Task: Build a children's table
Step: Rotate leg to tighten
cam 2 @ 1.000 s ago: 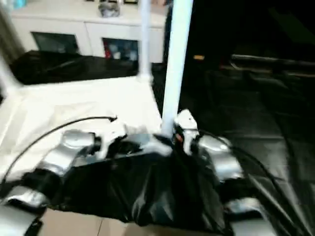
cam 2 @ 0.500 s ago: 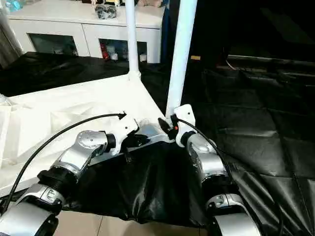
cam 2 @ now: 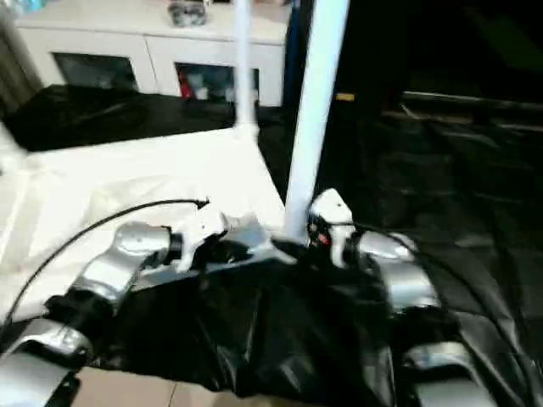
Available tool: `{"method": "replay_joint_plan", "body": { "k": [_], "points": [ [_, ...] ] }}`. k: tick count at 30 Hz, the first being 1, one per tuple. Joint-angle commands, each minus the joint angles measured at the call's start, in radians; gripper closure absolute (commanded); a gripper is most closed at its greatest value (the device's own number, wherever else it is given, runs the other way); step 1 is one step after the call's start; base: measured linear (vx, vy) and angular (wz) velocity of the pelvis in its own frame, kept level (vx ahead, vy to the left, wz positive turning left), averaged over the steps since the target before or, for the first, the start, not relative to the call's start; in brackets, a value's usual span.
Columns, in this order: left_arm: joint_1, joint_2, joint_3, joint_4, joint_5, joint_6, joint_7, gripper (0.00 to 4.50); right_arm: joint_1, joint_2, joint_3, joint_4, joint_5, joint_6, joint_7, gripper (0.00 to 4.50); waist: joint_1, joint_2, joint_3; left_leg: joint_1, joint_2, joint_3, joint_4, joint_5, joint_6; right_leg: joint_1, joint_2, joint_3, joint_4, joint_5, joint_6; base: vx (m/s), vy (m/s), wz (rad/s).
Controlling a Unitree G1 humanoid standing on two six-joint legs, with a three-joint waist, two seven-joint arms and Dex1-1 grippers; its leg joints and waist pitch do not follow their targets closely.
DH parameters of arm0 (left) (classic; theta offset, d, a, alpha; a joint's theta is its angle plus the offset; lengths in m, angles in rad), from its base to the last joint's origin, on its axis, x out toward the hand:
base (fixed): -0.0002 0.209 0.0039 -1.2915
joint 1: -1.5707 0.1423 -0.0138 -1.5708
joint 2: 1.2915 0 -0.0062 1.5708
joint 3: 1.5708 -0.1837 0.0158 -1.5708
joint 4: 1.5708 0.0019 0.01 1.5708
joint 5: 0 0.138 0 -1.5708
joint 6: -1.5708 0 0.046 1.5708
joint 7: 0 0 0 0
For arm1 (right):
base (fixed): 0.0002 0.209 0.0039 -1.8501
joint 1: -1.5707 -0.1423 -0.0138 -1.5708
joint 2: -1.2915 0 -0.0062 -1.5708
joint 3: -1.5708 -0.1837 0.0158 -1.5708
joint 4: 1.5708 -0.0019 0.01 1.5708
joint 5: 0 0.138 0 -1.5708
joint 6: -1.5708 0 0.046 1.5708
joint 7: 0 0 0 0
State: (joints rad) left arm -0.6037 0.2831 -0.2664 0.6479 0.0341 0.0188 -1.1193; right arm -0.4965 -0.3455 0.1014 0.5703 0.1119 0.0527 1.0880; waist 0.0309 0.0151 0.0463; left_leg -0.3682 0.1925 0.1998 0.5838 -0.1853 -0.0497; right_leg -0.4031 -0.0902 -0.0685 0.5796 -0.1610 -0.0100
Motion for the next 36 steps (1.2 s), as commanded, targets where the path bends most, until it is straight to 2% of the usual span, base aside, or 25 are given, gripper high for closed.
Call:
{"method": "replay_joint_plan", "body": {
  "k": [1, 3, 8, 10, 11, 15, 18, 21, 26, 28, 29, 31, 32, 33, 34, 35, 36],
  "points": [
    [0.000, 0.007, -0.015, -0.025, -0.009, -0.010, -0.036, 4.50, 0.028, 0.002, 0.074, -0.010, 0.003, 0.017, 0.092, 1.11, 0.005, -0.003, -0.066, 0.011, 0.046, -0.013, -0.064, -0.194, 0.093, 0.046, -0.051, 0.038, -0.050, -0.155, -0.271, 0.000, 0.000, 0.00],
    [-0.001, 0.017, -0.014, -0.025, -0.011, -0.011, -0.049, 4.50, 0.029, -0.008, 0.077, -0.017, 0.010, 0.026, 0.112, 1.21, 0.007, -0.002, -0.063, 0.011, 0.045, -0.013, -0.065, -0.205, 0.088, 0.046, -0.052, 0.038, -0.052, -0.166, -0.275, 0.000, 0.000, 0.00],
    [-0.002, 0.047, -0.010, -0.020, -0.015, -0.016, -0.084, 4.50, 0.032, -0.029, 0.084, -0.042, 0.024, 0.047, 0.164, 1.60, 0.009, -0.004, -0.059, 0.015, 0.045, -0.015, -0.071, -0.265, 0.054, 0.043, -0.054, 0.040, -0.063, -0.283, -0.242, 0.000, 0.000, 0.00],
    [-0.002, 0.051, -0.009, -0.021, -0.018, -0.015, -0.088, 4.50, 0.032, -0.031, 0.086, -0.043, 0.023, 0.049, 0.172, 1.74, 0.009, -0.005, -0.059, 0.016, 0.046, -0.016, -0.072, -0.273, 0.047, 0.042, -0.054, 0.040, -0.064, -0.297, -0.237, 0.000, 0.000, 0.00],
    [-0.001, 0.056, -0.010, -0.023, -0.020, -0.014, -0.092, 4.50, 0.032, -0.034, 0.090, -0.045, 0.020, 0.050, 0.183, 1.91, 0.010, -0.005, -0.059, 0.017, 0.046, -0.016, -0.072, -0.272, 0.046, 0.041, -0.054, 0.041, -0.064, -0.296, -0.236, 0.000, 0.000, 0.00],
    [0.001, 0.060, -0.010, -0.026, -0.022, -0.010, -0.099, 4.50, 0.036, -0.037, 0.100, -0.046, 0.013, 0.041, 0.189, 2.05, 0.010, -0.005, -0.061, 0.015, 0.045, -0.015, -0.070, -0.250, 0.048, 0.043, -0.054, 0.041, -0.060, -0.259, -0.242, 0.000, 0.000, 0.00],
    [0.006, 0.060, -0.012, -0.027, -0.022, -0.009, -0.101, 4.50, 0.040, -0.034, 0.103, -0.045, 0.009, 0.039, 0.187, 2.37, 0.011, -0.006, -0.062, 0.013, 0.044, -0.015, -0.068, -0.231, 0.056, 0.045, -0.054, 0.041, -0.058, -0.238, -0.247, 0.000, 0.000, 0.00],
    [0.009, 0.055, -0.012, -0.027, -0.022, -0.009, -0.087, 4.50, 0.054, -0.031, 0.106, -0.061, 0.011, 0.050, 0.185, 2.48, 0.013, -0.004, -0.061, 0.014, 0.045, -0.015, -0.068, -0.233, 0.056, 0.045, -0.054, 0.041, -0.059, -0.246, -0.245, 0.000, 0.000, 0.00],
    [-0.005, 0.016, 0.009, -0.008, -0.004, 0.000, 0.026, 4.50, 0.088, 0.003, 0.093, -0.069, 0.020, 0.067, 0.123, 2.51, 0.014, -0.005, -0.058, 0.016, 0.045, -0.015, -0.071, -0.258, 0.047, 0.043, -0.054, 0.041, -0.064, -0.285, -0.234, 0.000, 0.000, 0.00],
    [-0.008, -0.006, 0.012, -0.005, 0.004, 0.008, 0.072, 4.50, 0.098, 0.028, 0.085, -0.065, 0.013, 0.067, 0.068, 2.52, 0.013, -0.005, -0.054, 0.019, 0.045, -0.017, -0.074, -0.290, 0.035, 0.039, -0.056, 0.042, -0.072, -0.343, -0.217, 0.000, 0.000, 0.00],
    [-0.013, -0.026, 0.013, 0.002, 0.013, 0.015, 0.113, 4.50, 0.098, 0.056, 0.075, -0.048, -0.003, 0.066, -0.003, 2.52, 0.009, -0.005, -0.052, 0.022, 0.043, -0.021, -0.076, -0.330, 0.018, 0.034, -0.056, 0.041, -0.079, -0.407, -0.198, 0.000, 0.000, 0.00],
    [-0.020, -0.049, 0.013, 0.010, 0.021, 0.023, 0.154, 4.50, 0.091, 0.088, 0.060, -0.019, -0.019, 0.067, -0.086, 2.52, 0.000, -0.008, -0.049, 0.023, 0.039, -0.026, -0.078, -0.369, 0.003, 0.033, -0.057, 0.037, -0.087, -0.483, -0.170, 0.000, 0.000, 0.00],
    [-0.030, -0.082, 0.012, 0.019, 0.028, 0.038, 0.202, 4.50, 0.073, 0.132, 0.035, 0.027, -0.039, 0.066, -0.202, 2.52, -0.005, -0.007, -0.047, 0.024, 0.038, -0.027, -0.077, -0.381, -0.003, 0.029, -0.057, 0.037, -0.089, -0.510, -0.162, -0.053, 0.008, -0.03],
    [-0.031, -0.087, 0.013, 0.021, 0.029, 0.041, 0.212, 4.50, 0.070, 0.140, 0.031, 0.034, -0.044, 0.065, -0.223, 2.53, -0.011, -0.004, -0.045, 0.030, 0.035, -0.031, -0.076, -0.418, -0.012, 0.023, -0.058, 0.032, -0.099, -0.576, -0.139, -0.053, 0.008, -0.03],
    [-0.036, -0.098, 0.012, 0.024, 0.031, 0.046, 0.225, 4.50, 0.063, 0.152, 0.025, 0.047, -0.047, 0.068, -0.252, 2.53, -0.017, -0.008, -0.044, 0.027, 0.033, -0.036, -0.076, -0.435, -0.012, 0.026, -0.059, 0.026, -0.106, -0.626, -0.111, -0.054, 0.014, -0.07],
    [-0.048, -0.128, 0.011, 0.034, 0.040, 0.056, 0.268, 4.50, 0.040, 0.191, 0.005, 0.084, -0.052, 0.081, -0.346, 2.53, -0.023, -0.003, -0.042, 0.026, 0.032, -0.039, -0.077, -0.454, -0.014, 0.023, -0.058, 0.022, -0.111, -0.656, -0.091, 0.000, 0.000, 0.00],
    [-0.057, -0.152, 0.012, 0.043, 0.046, 0.063, 0.302, 4.50, 0.022, 0.224, -0.013, 0.110, -0.057, 0.095, -0.428, 2.53, -0.028, -0.002, -0.040, 0.030, 0.031, -0.040, -0.075, -0.470, -0.019, 0.018, -0.058, 0.020, -0.115, -0.672, -0.086, 0.000, 0.000, 0.00]
  ]
}}
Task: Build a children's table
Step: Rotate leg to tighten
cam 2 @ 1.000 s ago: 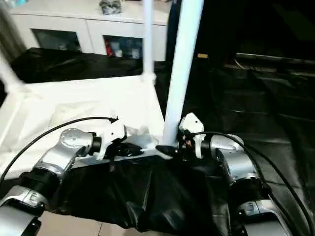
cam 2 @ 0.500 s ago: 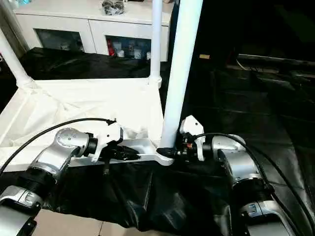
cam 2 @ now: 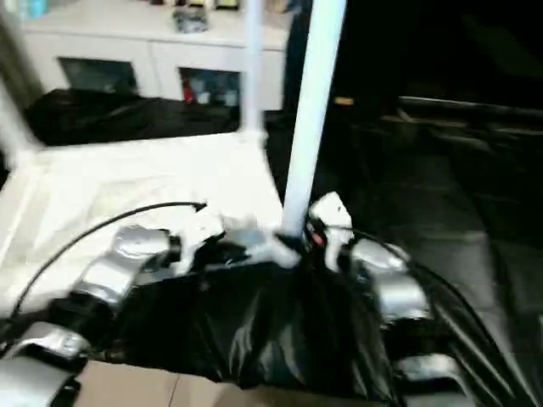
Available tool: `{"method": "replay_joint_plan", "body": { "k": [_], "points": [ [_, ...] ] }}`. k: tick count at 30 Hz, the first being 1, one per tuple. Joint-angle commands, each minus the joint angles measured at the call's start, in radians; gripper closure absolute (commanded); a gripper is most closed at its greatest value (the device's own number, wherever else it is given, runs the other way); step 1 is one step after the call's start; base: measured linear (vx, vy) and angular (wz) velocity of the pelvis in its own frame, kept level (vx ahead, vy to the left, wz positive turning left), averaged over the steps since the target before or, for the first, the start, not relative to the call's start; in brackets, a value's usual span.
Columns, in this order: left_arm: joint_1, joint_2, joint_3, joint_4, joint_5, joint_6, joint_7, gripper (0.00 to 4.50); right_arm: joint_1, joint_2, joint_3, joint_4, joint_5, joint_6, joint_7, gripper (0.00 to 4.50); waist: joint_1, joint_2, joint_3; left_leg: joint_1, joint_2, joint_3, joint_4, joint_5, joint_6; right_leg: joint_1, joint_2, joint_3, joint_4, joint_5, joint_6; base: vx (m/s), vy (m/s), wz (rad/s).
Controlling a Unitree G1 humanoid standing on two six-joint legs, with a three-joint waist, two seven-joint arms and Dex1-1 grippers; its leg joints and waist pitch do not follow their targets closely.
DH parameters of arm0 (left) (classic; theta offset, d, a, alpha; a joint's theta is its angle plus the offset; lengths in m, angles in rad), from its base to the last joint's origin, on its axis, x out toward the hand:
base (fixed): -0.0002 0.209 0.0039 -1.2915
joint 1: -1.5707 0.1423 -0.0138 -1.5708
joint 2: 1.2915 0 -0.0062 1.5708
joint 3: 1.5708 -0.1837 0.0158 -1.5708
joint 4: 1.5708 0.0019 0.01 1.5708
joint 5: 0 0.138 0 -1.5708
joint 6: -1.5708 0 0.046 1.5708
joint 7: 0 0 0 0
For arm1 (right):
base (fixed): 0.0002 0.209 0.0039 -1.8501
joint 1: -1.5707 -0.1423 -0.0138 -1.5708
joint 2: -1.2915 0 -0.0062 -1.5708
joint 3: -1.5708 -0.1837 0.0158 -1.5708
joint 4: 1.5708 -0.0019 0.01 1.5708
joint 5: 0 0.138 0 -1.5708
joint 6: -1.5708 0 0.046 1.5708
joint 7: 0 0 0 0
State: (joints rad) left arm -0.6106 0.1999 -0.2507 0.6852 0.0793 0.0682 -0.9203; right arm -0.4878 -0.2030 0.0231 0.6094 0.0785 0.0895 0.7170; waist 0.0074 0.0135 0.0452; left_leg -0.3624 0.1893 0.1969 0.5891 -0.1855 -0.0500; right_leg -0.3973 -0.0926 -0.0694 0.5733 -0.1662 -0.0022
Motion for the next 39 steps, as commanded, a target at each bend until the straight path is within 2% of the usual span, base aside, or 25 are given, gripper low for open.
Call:
{"method": "replay_joint_plan", "body": {
  "k": [1, 4, 5, 7, 8, 9, 10, 13, 14, 15, 16, 17, 18, 19, 20, 22, 23, 26, 28, 29, 32, 35, 37, 38, 39],
  "points": [
    [-0.050, -0.071, -0.004, 0.007, 0.001, 0.014, 0.105, 4.50, 0.013, 0.084, 0.065, 0.073, -0.024, 0.059, -0.063, 2.53, -0.012, 0.001, -0.039, 0.028, 0.032, -0.039, -0.079, -0.489, -0.023, 0.008, -0.054, 0.016, -0.114, -0.683, -0.087, -0.051, 0.014, -0.07],
    [-0.058, -0.099, -0.005, 0.015, 0.005, 0.015, 0.135, 4.50, -0.017, 0.147, 0.034, 0.105, -0.021, 0.087, -0.193, 2.54, -0.030, 0.006, -0.039, 0.026, 0.031, -0.050, -0.082, -0.539, -0.018, 0.017, -0.054, -0.004, -0.127, -0.696, -0.061, 0.000, 0.000, 0.00],
    [-0.060, -0.102, -0.005, 0.017, 0.006, 0.014, 0.141, 4.50, -0.020, 0.155, 0.031, 0.109, -0.021, 0.090, -0.208, 2.54, -0.042, 0.017, -0.036, 0.034, 0.034, -0.057, -0.087, -0.594, -0.021, 0.017, -0.052, -0.019, -0.135, -0.668, -0.063, 0.000, 0.000, 0.00],
    [-0.061, -0.111, -0.011, 0.018, 0.017, 0.003, 0.154, 4.50, -0.043, 0.205, 0.021, 0.125, -0.010, 0.078, -0.236, 2.54, -0.051, 0.018, -0.032, 0.039, 0.036, -0.063, -0.090, -0.641, -0.025, 0.020, -0.052, -0.034, -0.141, -0.648, -0.061, 0.000, 0.000, 0.00],
    [-0.061, -0.108, -0.014, 0.020, 0.024, -0.005, 0.153, 4.50, -0.048, 0.217, 0.024, 0.128, -0.011, 0.062, -0.227, 2.54, -0.057, 0.029, -0.031, 0.041, 0.042, -0.071, -0.102, -0.702, -0.037, 0.030, -0.051, -0.044, -0.139, -0.612, -0.058, 0.000, 0.000, 0.00],
    [-0.061, -0.108, -0.014, 0.020, 0.024, -0.005, 0.153, 4.50, -0.048, 0.217, 0.024, 0.128, -0.011, 0.062, -0.227, 2.54, -0.059, 0.030, -0.029, 0.042, 0.044, -0.071, -0.106, -0.724, -0.041, 0.031, -0.050, -0.047, -0.137, -0.592, -0.060, 0.000, 0.000, 0.00],
    [-0.060, -0.099, -0.017, 0.023, 0.033, -0.018, 0.151, 4.50, -0.052, 0.222, 0.017, 0.129, -0.001, 0.051, -0.212, 2.19, -0.061, 0.021, -0.029, 0.041, 0.046, -0.073, -0.111, -0.747, -0.047, 0.036, -0.052, -0.050, -0.134, -0.576, -0.062, 0.000, 0.000, 0.00],
    [-0.056, -0.079, -0.019, 0.025, 0.040, -0.038, 0.141, 4.50, -0.054, 0.208, 0.011, 0.121, 0.013, 0.058, -0.181, 1.80, -0.065, 0.022, -0.024, 0.060, 0.037, -0.067, -0.099, -0.753, -0.045, 0.019, -0.060, -0.056, -0.150, -0.628, -0.059, 0.000, 0.000, 0.00],
    [-0.056, -0.073, -0.020, 0.026, 0.041, -0.045, 0.138, 4.50, -0.052, 0.197, 0.016, 0.116, 0.010, 0.055, -0.174, 1.78, -0.075, 0.024, -0.019, 0.062, 0.036, -0.069, -0.098, -0.760, -0.035, 0.027, -0.056, -0.079, -0.160, -0.659, -0.030, 0.000, 0.000, 0.00],
    [-0.055, -0.068, -0.019, 0.028, 0.042, -0.045, 0.136, 4.50, -0.047, 0.181, 0.024, 0.106, 0.003, 0.049, -0.162, 1.78, -0.072, 0.030, -0.016, 0.060, 0.041, -0.069, -0.106, -0.774, -0.035, 0.035, -0.055, -0.082, -0.154, -0.644, -0.029, 0.000, 0.000, 0.00],
    [-0.055, -0.066, -0.019, 0.029, 0.042, -0.045, 0.135, 4.50, -0.044, 0.173, 0.028, 0.101, -0.001, 0.047, -0.154, 1.62, -0.072, 0.031, -0.018, 0.038, 0.056, -0.074, -0.129, -0.799, -0.042, 0.063, -0.056, -0.074, -0.119, -0.580, -0.037, 0.000, 0.000, 0.00],
    [-0.055, -0.064, -0.018, 0.030, 0.042, -0.046, 0.135, 4.50, -0.042, 0.167, 0.031, 0.098, -0.003, 0.046, -0.149, 1.48, -0.064, 0.032, -0.020, 0.029, 0.062, -0.077, -0.139, -0.802, -0.052, 0.070, -0.062, -0.057, -0.100, -0.551, -0.048, 0.000, 0.000, 0.00],
    [-0.056, -0.060, -0.016, 0.034, 0.045, -0.050, 0.133, 4.50, -0.035, 0.147, 0.036, 0.086, -0.008, 0.046, -0.121, 1.48, -0.061, 0.023, -0.018, 0.051, 0.049, -0.064, -0.127, -0.796, -0.062, 0.037, -0.066, -0.050, -0.123, -0.599, -0.062, 0.000, 0.000, 0.00],
    [-0.056, -0.054, -0.014, 0.035, 0.046, -0.053, 0.128, 4.50, -0.022, 0.108, 0.045, 0.066, -0.011, 0.041, -0.068, 1.48, -0.063, 0.020, -0.018, 0.072, 0.035, -0.059, -0.102, -0.768, -0.060, 0.015, -0.074, -0.059, -0.152, -0.660, -0.057, 0.000, 0.000, 0.00],
    [-0.057, -0.046, -0.011, 0.040, 0.049, -0.060, 0.122, 4.50, 0.001, 0.036, 0.055, 0.034, -0.015, 0.023, 0.025, 1.48, -0.068, 0.012, -0.017, 0.082, 0.012, -0.050, -0.057, -0.655, -0.019, 0.012, -0.083, -0.098, -0.197, -0.796, 0.008, 0.000, 0.000, 0.00],
    [-0.058, -0.042, -0.009, 0.044, 0.049, -0.063, 0.119, 4.50, 0.015, -0.016, 0.057, 0.013, -0.010, 0.012, 0.090, 1.48, -0.064, 0.017, -0.015, 0.068, 0.019, -0.053, -0.062, -0.617, -0.007, 0.029, -0.085, -0.108, -0.199, -0.786, 0.030, 0.000, 0.000, 0.00],
    [-0.059, -0.038, -0.009, 0.047, 0.047, -0.067, 0.116, 4.50, 0.030, -0.081, 0.052, -0.010, 0.000, -0.001, 0.165, 1.48, -0.066, 0.027, -0.015, 0.039, 0.046, -0.073, -0.095, -0.675, -0.019, 0.060, -0.081, -0.104, -0.165, -0.704, 0.028, 0.074, 0.021, -0.02],
    [-0.059, -0.033, -0.008, 0.049, 0.045, -0.073, 0.110, 4.50, 0.045, -0.168, 0.033, -0.040, 0.031, 0.011, 0.265, 1.48, -0.072, 0.020, -0.017, 0.029, 0.055, -0.084, -0.115, -0.747, -0.038, 0.065, -0.082, -0.080, -0.138, -0.622, -0.019, 0.046, 0.014, -0.01],
    [-0.057, -0.029, -0.010, 0.047, 0.043, -0.076, 0.097, 4.50, 0.057, -0.223, 0.023, -0.066, 0.048, 0.022, 0.328, 1.48, -0.068, 0.010, -0.023, 0.031, 0.039, -0.074, -0.095, -0.655, -0.019, 0.052, -0.098, -0.070, -0.151, -0.653, -0.047, 0.000, 0.000, 0.00],
    [-0.056, -0.027, -0.010, 0.046, 0.041, -0.080, 0.091, 4.50, 0.065, -0.251, 0.020, -0.081, 0.057, 0.036, 0.361, 1.48, -0.051, 0.004, -0.036, 0.007, 0.035, -0.064, -0.086, -0.492, 0.025, 0.060, -0.105, -0.046, -0.138, -0.590, -0.086, 0.000, 0.000, 0.00],
    [-0.050, -0.022, -0.013, 0.040, 0.026, -0.107, 0.050, 4.50, 0.088, -0.319, 0.020, -0.130, 0.090, 0.063, 0.453, 1.48, -0.021, -0.002, -0.048, -0.015, 0.042, -0.044, -0.081, -0.281, 0.113, 0.060, -0.085, -0.020, -0.094, -0.318, -0.194, 0.000, 0.000, 0.00],
    [-0.048, -0.023, -0.010, 0.037, 0.019, -0.122, 0.048, 4.50, 0.093, -0.321, 0.016, -0.153, 0.111, 0.082, 0.476, 1.48, -0.005, -0.009, -0.042, -0.002, 0.039, -0.032, -0.071, -0.323, 0.114, 0.038, -0.080, -0.007, -0.097, -0.435, -0.203, 0.000, 0.000, 0.00],
    [-0.048, -0.026, -0.001, 0.029, 0.006, -0.121, 0.051, 4.50, 0.096, -0.309, 0.019, -0.175, 0.126, 0.092, 0.485, 1.48, 0.003, -0.010, -0.051, -0.005, 0.039, -0.032, -0.067, -0.277, 0.117, 0.044, -0.080, -0.001, -0.084, -0.388, -0.212, 0.000, 0.000, 0.00],
    [-0.049, -0.026, 0.004, 0.020, -0.002, -0.107, 0.043, 4.23, 0.096, -0.300, 0.022, -0.181, 0.129, 0.093, 0.484, 1.39, 0.012, -0.011, -0.060, -0.018, 0.040, -0.031, -0.062, -0.177, 0.144, 0.051, -0.076, 0.001, -0.064, -0.259, -0.234, 0.000, 0.000, 0.00],
    [-0.049, -0.025, 0.006, 0.015, -0.006, -0.102, 0.040, 4.23, 0.095, -0.295, 0.024, -0.183, 0.129, 0.089, 0.479, 1.39, 0.016, -0.008, -0.059, -0.016, 0.040, -0.029, -0.060, -0.164, 0.153, 0.046, -0.074, 0.002, -0.061, -0.238, -0.241, 0.000, 0.000, 0.00]
  ]
}}
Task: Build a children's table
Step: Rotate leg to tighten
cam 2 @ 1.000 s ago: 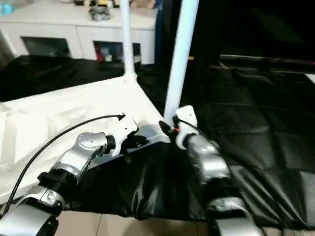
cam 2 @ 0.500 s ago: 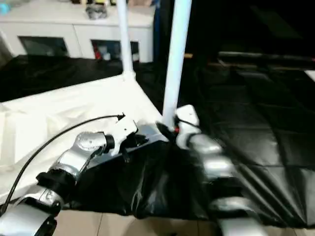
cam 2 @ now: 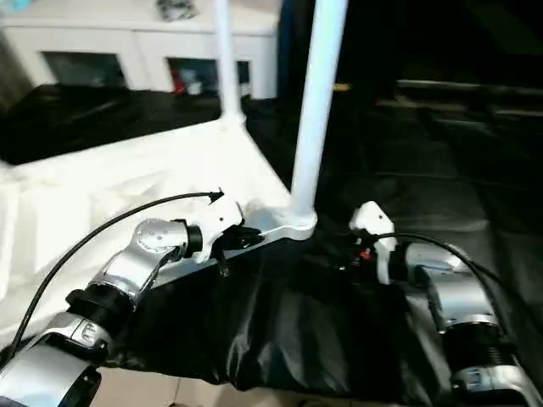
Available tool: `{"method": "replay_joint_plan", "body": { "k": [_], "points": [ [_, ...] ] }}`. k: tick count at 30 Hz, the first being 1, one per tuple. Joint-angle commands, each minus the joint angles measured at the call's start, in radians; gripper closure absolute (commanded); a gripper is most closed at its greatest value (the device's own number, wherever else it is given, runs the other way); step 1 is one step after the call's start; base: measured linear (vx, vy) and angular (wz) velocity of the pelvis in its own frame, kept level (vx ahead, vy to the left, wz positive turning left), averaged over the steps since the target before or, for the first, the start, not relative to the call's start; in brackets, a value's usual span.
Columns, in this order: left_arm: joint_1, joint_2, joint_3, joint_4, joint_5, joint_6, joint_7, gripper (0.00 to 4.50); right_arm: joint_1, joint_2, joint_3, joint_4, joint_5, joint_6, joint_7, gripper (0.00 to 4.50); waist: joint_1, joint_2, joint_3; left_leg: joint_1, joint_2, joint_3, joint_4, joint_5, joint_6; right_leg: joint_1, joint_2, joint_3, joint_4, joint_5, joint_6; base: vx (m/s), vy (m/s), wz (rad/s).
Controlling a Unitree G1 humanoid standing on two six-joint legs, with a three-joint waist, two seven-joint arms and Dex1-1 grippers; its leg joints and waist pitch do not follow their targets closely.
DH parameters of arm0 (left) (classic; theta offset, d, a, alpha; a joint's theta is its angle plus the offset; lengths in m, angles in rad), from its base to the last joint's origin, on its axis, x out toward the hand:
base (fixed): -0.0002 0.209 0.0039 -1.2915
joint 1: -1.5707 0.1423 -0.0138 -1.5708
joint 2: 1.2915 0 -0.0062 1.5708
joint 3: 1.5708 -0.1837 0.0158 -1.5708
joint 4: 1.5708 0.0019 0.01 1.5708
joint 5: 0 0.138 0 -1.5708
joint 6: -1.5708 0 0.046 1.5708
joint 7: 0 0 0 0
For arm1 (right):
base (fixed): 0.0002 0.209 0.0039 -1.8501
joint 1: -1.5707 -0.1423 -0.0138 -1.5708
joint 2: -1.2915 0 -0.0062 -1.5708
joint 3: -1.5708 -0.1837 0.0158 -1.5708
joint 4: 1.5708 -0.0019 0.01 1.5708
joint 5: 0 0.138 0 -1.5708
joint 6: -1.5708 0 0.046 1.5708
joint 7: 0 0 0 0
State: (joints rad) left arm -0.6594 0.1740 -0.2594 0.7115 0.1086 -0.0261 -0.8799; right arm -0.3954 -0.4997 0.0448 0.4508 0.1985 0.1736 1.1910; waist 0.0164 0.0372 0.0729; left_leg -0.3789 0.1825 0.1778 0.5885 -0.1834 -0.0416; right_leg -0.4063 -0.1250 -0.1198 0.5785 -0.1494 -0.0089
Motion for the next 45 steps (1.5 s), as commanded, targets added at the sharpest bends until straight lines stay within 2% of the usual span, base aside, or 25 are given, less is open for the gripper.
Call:
{"method": "replay_joint_plan", "body": {
  "k": [1, 2, 3, 5, 7, 11, 12, 14, 17, 20, 21, 26, 27, 29, 30, 31, 32, 35, 36, 45],
  "points": [
    [0.000, 0.001, 0.023, -0.022, -0.044, 0.006, 0.001, 4.23, -0.001, 0.015, 0.002, -0.025, 0.012, 0.002, -0.009, 1.39, 0.012, -0.029, -0.085, 0.005, 0.049, -0.005, -0.056, -0.164, 0.150, 0.047, -0.040, 0.054, -0.062, -0.241, -0.253, 0.000, 0.000, 0.00],
    [0.001, 0.001, 0.029, -0.028, -0.049, 0.016, 0.002, 4.03, -0.004, 0.022, 0.002, -0.027, 0.018, 0.006, -0.012, 1.36, 0.014, -0.030, -0.084, 0.001, 0.048, -0.005, -0.056, -0.161, 0.152, 0.053, -0.041, 0.052, -0.060, -0.241, -0.255, 0.000, 0.000, 0.00],
    [0.003, 0.005, 0.031, -0.035, -0.053, 0.021, -0.004, 3.86, -0.005, 0.027, 0.003, -0.033, 0.025, 0.009, -0.015, 1.36, 0.023, -0.025, -0.091, 0.000, 0.051, -0.006, -0.054, -0.138, 0.148, 0.056, -0.041, 0.051, -0.053, -0.221, -0.257, 0.000, 0.000, 0.00],
    [0.008, 0.015, 0.027, -0.045, -0.051, 0.027, -0.022, 3.80, -0.009, 0.036, 0.005, -0.042, 0.026, 0.013, -0.030, 1.36, 0.027, -0.023, -0.093, -0.001, 0.052, -0.004, -0.048, -0.089, 0.157, 0.054, -0.033, 0.052, -0.043, -0.138, -0.271, 0.000, 0.000, 0.00],
    [0.019, 0.028, 0.026, -0.065, -0.055, 0.046, -0.043, 3.56, -0.011, 0.039, 0.007, -0.047, 0.025, 0.019, -0.033, 1.36, 0.029, -0.022, -0.092, 0.000, 0.051, -0.004, -0.049, -0.096, 0.157, 0.053, -0.033, 0.052, -0.043, -0.142, -0.273, 0.000, 0.000, 0.00],
    [0.027, 0.043, 0.025, -0.087, -0.059, 0.068, -0.063, 3.24, -0.009, 0.025, 0.005, -0.034, 0.003, 0.004, -0.051, 1.36, 0.030, -0.022, -0.088, 0.005, 0.051, 0.000, -0.053, -0.144, 0.127, 0.052, -0.032, 0.055, -0.051, -0.207, -0.260, 0.000, 0.000, 0.00],
    [0.025, 0.046, 0.022, -0.086, -0.060, 0.072, -0.061, 3.03, -0.011, 0.018, 0.000, -0.021, 0.002, 0.016, -0.053, 1.20, 0.030, -0.022, -0.087, 0.006, 0.050, 0.000, -0.053, -0.156, 0.116, 0.052, -0.031, 0.056, -0.052, -0.222, -0.254, 0.000, 0.000, 0.00],
    [0.012, 0.040, 0.025, -0.074, -0.066, 0.087, -0.050, 2.92, -0.019, 0.009, -0.017, -0.003, 0.002, 0.030, -0.073, 1.04, 0.031, -0.021, -0.086, 0.011, 0.049, 0.002, -0.054, -0.177, 0.099, 0.050, -0.031, 0.059, -0.057, -0.250, -0.247, 0.000, 0.000, 0.00],
    [-0.004, 0.029, 0.024, -0.059, -0.064, 0.101, -0.036, 2.64, -0.025, 0.001, -0.029, 0.003, 0.013, 0.050, -0.078, 0.82, 0.032, -0.023, -0.087, 0.011, 0.049, 0.005, -0.053, -0.175, 0.097, 0.050, -0.028, 0.063, -0.055, -0.247, -0.245, 0.000, 0.000, 0.00],
    [-0.027, 0.013, 0.019, -0.033, -0.047, 0.119, -0.006, 2.50, -0.024, -0.011, -0.029, -0.002, 0.001, 0.041, -0.095, 0.63, 0.035, -0.017, -0.090, 0.011, 0.047, 0.007, -0.049, -0.157, 0.105, 0.050, -0.026, 0.067, -0.051, -0.214, -0.252, 0.000, 0.000, 0.00],
    [-0.030, 0.011, 0.017, -0.029, -0.044, 0.122, -0.002, 2.43, -0.024, -0.013, -0.029, -0.002, -0.004, 0.036, -0.101, 0.59, 0.033, -0.019, -0.089, 0.011, 0.048, 0.008, -0.050, -0.156, 0.106, 0.049, -0.025, 0.068, -0.052, -0.213, -0.251, 0.000, 0.000, 0.00],
    [-0.075, -0.029, 0.022, 0.050, -0.044, 0.143, 0.042, 2.43, -0.048, -0.012, -0.044, 0.041, -0.030, 0.011, -0.179, 0.59, 0.037, -0.023, -0.093, 0.009, 0.041, 0.009, -0.044, -0.138, 0.114, 0.052, -0.027, 0.066, -0.051, -0.204, -0.253, 0.000, 0.000, 0.00],
    [-0.080, -0.033, 0.024, 0.058, -0.044, 0.147, 0.048, 2.43, -0.051, -0.009, -0.047, 0.046, -0.032, 0.008, -0.187, 0.59, 0.038, -0.019, -0.093, 0.008, 0.040, 0.009, -0.043, -0.136, 0.116, 0.053, -0.026, 0.066, -0.052, -0.207, -0.251, 0.000, 0.000, 0.00],
    [-0.090, -0.039, 0.025, 0.076, -0.043, 0.149, 0.054, 2.43, -0.056, -0.006, -0.050, 0.053, -0.038, 0.003, -0.202, 0.59, 0.038, -0.023, -0.094, 0.005, 0.040, 0.008, -0.042, -0.128, 0.125, 0.055, -0.025, 0.065, -0.051, -0.195, -0.251, 0.000, 0.000, 0.00],
    [-0.097, -0.042, 0.026, 0.088, -0.046, 0.157, 0.051, 2.43, -0.059, -0.003, -0.051, 0.056, -0.040, -0.001, -0.216, 0.59, 0.039, -0.014, -0.094, 0.007, 0.040, 0.007, -0.042, -0.129, 0.124, 0.054, -0.025, 0.064, -0.051, -0.196, -0.252, 0.000, 0.000, 0.00],
    [-0.101, -0.045, 0.026, 0.094, -0.051, 0.164, 0.043, 2.43, -0.061, -0.001, -0.051, 0.058, -0.039, -0.003, -0.221, 0.59, 0.038, -0.019, -0.095, 0.009, 0.040, 0.009, -0.041, -0.131, 0.126, 0.053, -0.023, 0.064, -0.051, -0.188, -0.255, 0.000, 0.000, 0.00],
    [-0.105, -0.049, 0.028, 0.101, -0.056, 0.167, 0.036, 2.43, -0.062, 0.000, -0.050, 0.060, -0.038, -0.005, -0.227, 0.59, 0.039, -0.016, -0.094, 0.008, 0.040, 0.008, -0.041, -0.134, 0.126, 0.054, -0.024, 0.064, -0.052, -0.190, -0.256, 0.000, 0.000, 0.00],
    [-0.118, -0.058, 0.030, 0.125, -0.057, 0.171, 0.040, 2.43, -0.067, 0.002, -0.046, 0.070, -0.038, -0.016, -0.243, 0.59, 0.040, -0.018, -0.095, 0.008, 0.039, 0.008, -0.041, -0.140, 0.125, 0.055, -0.023, 0.062, -0.052, -0.196, -0.258, 0.000, 0.000, 0.00],
    [-0.119, -0.057, 0.028, 0.129, -0.053, 0.168, 0.044, 2.60, -0.068, 0.003, -0.045, 0.071, -0.038, -0.018, -0.245, 0.57, 0.040, -0.015, -0.095, 0.007, 0.039, 0.007, -0.041, -0.141, 0.125, 0.056, -0.023, 0.062, -0.052, -0.195, -0.258, 0.000, 0.000, 0.00],
    [-0.141, -0.061, 0.020, 0.161, -0.053, 0.169, 0.018, 3.34, -0.078, 0.012, -0.043, 0.087, -0.043, -0.036, -0.258, 0.56, 0.040, -0.017, -0.095, 0.008, 0.040, 0.006, -0.042, -0.157, 0.120, 0.057, -0.024, 0.061, -0.054, -0.210, -0.253, 0.000, 0.000, 0.00]
  ]
}}
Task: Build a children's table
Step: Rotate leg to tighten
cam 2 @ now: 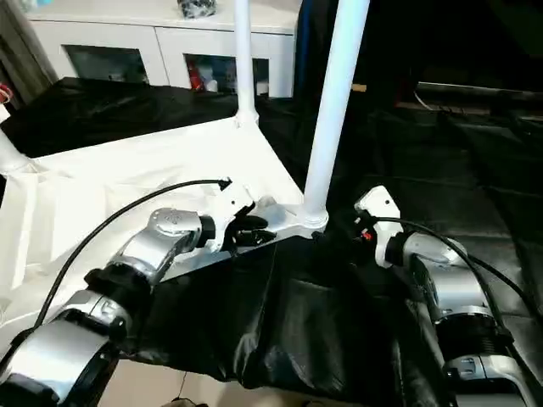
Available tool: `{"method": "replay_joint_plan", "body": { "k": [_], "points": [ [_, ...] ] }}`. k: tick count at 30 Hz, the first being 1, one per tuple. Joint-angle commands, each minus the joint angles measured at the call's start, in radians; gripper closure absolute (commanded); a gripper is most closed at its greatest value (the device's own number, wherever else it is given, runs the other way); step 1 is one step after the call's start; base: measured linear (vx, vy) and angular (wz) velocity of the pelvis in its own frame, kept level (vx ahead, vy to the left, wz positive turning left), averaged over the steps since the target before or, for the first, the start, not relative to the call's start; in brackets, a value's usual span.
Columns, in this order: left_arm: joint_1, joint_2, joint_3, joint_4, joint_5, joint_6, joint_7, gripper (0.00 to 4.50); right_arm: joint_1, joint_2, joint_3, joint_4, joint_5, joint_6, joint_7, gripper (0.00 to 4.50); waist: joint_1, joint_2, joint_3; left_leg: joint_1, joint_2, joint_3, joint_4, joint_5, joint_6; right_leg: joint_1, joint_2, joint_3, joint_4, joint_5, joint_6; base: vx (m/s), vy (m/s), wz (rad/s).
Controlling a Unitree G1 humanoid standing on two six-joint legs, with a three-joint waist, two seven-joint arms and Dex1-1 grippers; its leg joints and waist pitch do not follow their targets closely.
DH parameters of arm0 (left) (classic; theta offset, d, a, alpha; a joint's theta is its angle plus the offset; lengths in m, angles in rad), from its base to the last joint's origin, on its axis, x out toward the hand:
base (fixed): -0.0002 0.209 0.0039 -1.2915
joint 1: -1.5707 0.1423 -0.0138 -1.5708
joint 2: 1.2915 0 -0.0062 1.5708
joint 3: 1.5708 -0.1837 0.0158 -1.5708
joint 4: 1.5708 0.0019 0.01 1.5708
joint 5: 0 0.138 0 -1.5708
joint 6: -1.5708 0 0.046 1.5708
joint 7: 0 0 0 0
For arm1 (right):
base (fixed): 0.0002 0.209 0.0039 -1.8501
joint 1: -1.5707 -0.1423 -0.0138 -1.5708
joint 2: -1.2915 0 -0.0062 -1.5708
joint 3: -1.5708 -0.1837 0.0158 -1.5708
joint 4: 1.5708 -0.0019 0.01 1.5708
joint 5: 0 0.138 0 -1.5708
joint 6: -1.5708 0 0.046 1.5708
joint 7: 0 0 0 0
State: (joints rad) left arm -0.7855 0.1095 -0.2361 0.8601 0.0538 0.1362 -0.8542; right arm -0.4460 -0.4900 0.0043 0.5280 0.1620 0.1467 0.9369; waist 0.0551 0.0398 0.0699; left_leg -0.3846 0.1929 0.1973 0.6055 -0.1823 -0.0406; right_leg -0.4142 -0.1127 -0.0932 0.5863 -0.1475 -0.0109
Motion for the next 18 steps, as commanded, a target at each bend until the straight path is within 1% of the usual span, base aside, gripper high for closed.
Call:
{"method": "replay_joint_plan", "body": {
  "k": [1, 3, 6, 7, 8, 13, 14, 15, 18],
  "points": [
    [-0.016, 0.003, -0.003, 0.013, 0.002, 0.006, -0.008, 3.43, -0.028, 0.002, -0.002, 0.012, -0.007, -0.011, -0.005, 0.56, 0.001, -0.019, -0.092, 0.014, 0.030, -0.013, -0.059, -0.159, 0.119, 0.063, -0.036, 0.035, -0.062, -0.212, -0.253, 0.000, 0.000, 0.00],
    [-0.020, 0.003, -0.009, 0.020, 0.009, 0.003, -0.011, 3.67, -0.030, 0.002, 0.000, 0.015, -0.007, -0.014, -0.007, 0.56, 0.001, -0.020, -0.092, 0.013, 0.029, -0.013, -0.058, -0.156, 0.122, 0.065, -0.036, 0.034, -0.062, -0.214, -0.251, 0.000, 0.000, 0.00],
    [-0.023, 0.006, -0.024, 0.031, 0.023, -0.003, -0.022, 3.77, -0.031, 0.002, 0.001, 0.016, -0.008, -0.017, -0.007, 0.56, 0.002, -0.020, -0.092, 0.015, 0.030, -0.013, -0.058, -0.156, 0.122, 0.063, -0.036, 0.035, -0.062, -0.219, -0.249, 0.000, 0.000, 0.00],
    [-0.023, 0.007, -0.031, 0.034, 0.028, -0.005, -0.026, 3.95, -0.032, 0.002, 0.002, 0.016, -0.008, -0.018, -0.006, 0.56, 0.002, -0.020, -0.092, 0.015, 0.030, -0.013, -0.058, -0.156, 0.123, 0.063, -0.036, 0.035, -0.063, -0.218, -0.250, 0.000, 0.000, 0.00],
    [-0.023, 0.009, -0.038, 0.035, 0.035, -0.008, -0.029, 3.95, -0.032, 0.002, 0.002, 0.016, -0.008, -0.019, -0.006, 0.56, 0.002, -0.021, -0.092, 0.013, 0.030, -0.013, -0.058, -0.154, 0.124, 0.064, -0.035, 0.035, -0.061, -0.211, -0.252, 0.000, 0.000, 0.00],
    [-0.024, 0.009, -0.051, 0.040, 0.046, -0.010, -0.047, 4.42, -0.039, 0.003, 0.002, 0.025, -0.001, -0.014, 0.003, 0.56, 0.002, -0.022, -0.092, 0.013, 0.030, -0.013, -0.058, -0.156, 0.125, 0.064, -0.036, 0.035, -0.061, -0.212, -0.254, 0.000, 0.000, 0.00],
    [-0.025, 0.010, -0.054, 0.042, 0.048, -0.011, -0.052, 4.48, -0.041, 0.005, 0.001, 0.028, 0.004, -0.007, 0.008, 0.39, 0.003, -0.021, -0.093, 0.015, 0.030, -0.013, -0.058, -0.157, 0.124, 0.064, -0.037, 0.035, -0.061, -0.216, -0.254, 0.000, 0.000, 0.00],
    [-0.025, 0.010, -0.057, 0.044, 0.050, -0.013, -0.056, 4.48, -0.044, 0.006, -0.002, 0.031, 0.009, -0.003, 0.010, 0.39, 0.002, -0.021, -0.092, 0.014, 0.030, -0.013, -0.058, -0.158, 0.124, 0.064, -0.037, 0.034, -0.062, -0.217, -0.254, 0.000, 0.000, 0.00],
    [-0.026, 0.010, -0.058, 0.047, 0.049, -0.016, -0.062, 4.50, -0.047, 0.008, -0.003, 0.027, 0.019, 0.012, 0.021, 0.12, 0.003, -0.021, -0.093, 0.013, 0.030, -0.013, -0.058, -0.153, 0.125, 0.066, -0.037, 0.034, -0.061, -0.210, -0.254, 0.000, 0.000, 0.00]
  ]
}}
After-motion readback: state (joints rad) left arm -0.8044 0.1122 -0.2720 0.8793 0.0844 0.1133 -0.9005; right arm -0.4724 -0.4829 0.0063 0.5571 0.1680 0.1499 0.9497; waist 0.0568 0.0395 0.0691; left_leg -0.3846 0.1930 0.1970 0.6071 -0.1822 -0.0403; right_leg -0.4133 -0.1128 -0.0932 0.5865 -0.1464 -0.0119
